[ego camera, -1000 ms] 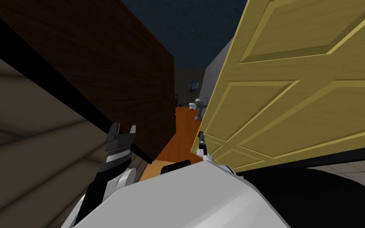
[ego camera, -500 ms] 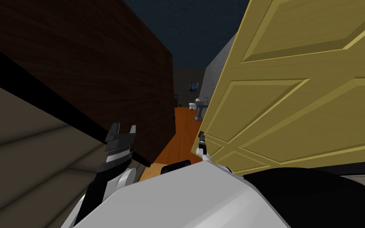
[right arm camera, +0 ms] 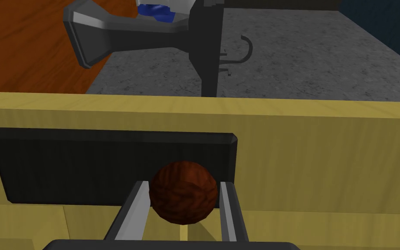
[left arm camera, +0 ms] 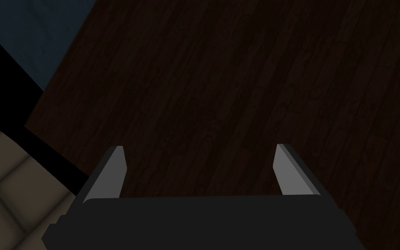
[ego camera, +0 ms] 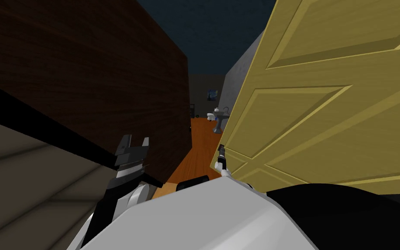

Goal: Push the door open

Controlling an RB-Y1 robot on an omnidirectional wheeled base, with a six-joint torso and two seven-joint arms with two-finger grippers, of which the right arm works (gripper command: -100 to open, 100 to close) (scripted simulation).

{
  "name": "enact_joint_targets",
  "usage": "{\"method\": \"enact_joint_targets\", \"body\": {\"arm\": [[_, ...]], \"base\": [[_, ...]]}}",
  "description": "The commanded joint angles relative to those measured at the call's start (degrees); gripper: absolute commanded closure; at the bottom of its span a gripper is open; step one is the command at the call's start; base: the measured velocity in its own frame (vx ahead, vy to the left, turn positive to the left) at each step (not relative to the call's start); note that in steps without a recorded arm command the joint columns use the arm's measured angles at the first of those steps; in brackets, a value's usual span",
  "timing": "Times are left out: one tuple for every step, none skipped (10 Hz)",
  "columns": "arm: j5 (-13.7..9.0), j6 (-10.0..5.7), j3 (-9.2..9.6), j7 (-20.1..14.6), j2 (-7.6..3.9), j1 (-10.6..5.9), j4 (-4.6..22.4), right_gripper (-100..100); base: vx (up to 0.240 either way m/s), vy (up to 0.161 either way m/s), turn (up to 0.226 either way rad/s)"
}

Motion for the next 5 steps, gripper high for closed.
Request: {"method": "enact_joint_targets", "body": {"arm": [[-0.6, -1.49, -1.84, 0.7, -0.48, -0.68, 1.0, 100], [-0.7, -1.57, -2.46, 1.2, -0.20, -0.86, 1.1, 100], [-1.1, -1.72, -3.64, 2.1, 0.33, -1.21, 1.2, 100], [-1.1, -1.72, -3.64, 2.1, 0.33, -1.21, 1.2, 100], [-1.1, -1.72, -3.64, 2.1, 0.33, -1.21, 1.2, 100]], "base": [[0.080, -0.037, 0.009], [0.103, -0.032, 0.008], [0.138, -0.043, 0.003], [0.118, -0.039, -0.016], [0.051, -0.024, -0.011]]}}
